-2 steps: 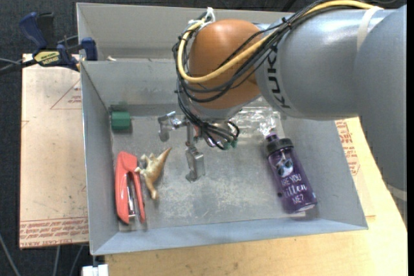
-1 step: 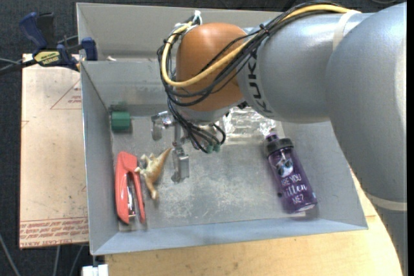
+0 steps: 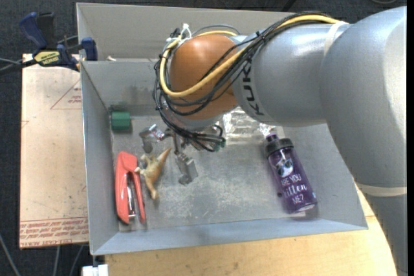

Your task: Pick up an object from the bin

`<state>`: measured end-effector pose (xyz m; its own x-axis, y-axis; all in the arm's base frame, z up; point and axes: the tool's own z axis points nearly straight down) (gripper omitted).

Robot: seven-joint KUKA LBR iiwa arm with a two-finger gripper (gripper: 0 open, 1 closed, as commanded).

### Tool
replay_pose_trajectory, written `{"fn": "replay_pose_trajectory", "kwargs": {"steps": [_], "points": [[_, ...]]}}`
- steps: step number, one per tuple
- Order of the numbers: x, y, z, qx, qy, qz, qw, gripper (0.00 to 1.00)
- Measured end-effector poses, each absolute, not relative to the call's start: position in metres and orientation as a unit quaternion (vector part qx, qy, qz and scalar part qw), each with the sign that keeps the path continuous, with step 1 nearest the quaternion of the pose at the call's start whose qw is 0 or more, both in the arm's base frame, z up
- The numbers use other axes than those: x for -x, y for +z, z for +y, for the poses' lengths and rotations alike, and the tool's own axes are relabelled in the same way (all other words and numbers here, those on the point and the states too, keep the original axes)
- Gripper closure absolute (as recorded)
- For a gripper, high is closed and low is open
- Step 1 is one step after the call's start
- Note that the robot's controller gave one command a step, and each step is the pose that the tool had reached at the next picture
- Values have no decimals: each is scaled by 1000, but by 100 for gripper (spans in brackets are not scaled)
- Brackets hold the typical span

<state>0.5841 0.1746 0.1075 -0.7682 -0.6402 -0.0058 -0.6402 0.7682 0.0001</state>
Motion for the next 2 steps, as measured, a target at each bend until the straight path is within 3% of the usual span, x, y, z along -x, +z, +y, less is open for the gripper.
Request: {"fn": "replay_pose_trajectory", "kwargs": {"steps": [1,2], "points": [[-577,72,175,274,-1,962,0,100],[-577,72,175,274,-1,962,0,100]]}}
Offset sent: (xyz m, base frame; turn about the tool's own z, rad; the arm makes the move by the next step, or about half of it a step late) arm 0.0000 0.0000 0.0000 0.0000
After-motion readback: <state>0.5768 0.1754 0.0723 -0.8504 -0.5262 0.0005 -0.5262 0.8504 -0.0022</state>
